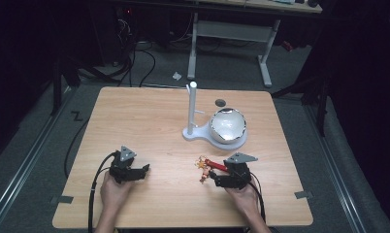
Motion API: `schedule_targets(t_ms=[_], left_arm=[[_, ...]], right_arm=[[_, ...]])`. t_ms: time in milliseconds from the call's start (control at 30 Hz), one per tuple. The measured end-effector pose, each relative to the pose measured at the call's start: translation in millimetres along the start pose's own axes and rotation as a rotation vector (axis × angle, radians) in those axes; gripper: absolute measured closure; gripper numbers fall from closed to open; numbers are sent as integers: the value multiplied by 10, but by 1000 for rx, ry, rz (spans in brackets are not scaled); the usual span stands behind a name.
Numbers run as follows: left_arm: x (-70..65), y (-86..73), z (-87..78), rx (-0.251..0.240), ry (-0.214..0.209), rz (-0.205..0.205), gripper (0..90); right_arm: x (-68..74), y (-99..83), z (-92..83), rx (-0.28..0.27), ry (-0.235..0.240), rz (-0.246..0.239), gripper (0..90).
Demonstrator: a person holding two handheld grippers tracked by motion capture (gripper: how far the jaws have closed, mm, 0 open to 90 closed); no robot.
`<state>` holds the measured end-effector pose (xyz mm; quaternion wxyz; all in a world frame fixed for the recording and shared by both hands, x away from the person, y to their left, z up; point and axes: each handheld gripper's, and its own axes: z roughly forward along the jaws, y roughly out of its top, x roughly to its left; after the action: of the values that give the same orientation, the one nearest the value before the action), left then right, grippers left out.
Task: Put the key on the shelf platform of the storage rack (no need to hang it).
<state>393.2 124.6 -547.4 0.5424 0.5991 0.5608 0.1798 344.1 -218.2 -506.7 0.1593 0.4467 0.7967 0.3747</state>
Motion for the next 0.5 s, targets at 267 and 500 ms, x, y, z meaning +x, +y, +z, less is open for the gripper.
schedule_targets(t_ms=[267,500], left_arm=[[0,0,0,0,0,0,227],[0,0,0,0,0,0,227]], right_arm=[[62,136,181,35,4,-5,201],[63,177,321,70,-13,0,185]])
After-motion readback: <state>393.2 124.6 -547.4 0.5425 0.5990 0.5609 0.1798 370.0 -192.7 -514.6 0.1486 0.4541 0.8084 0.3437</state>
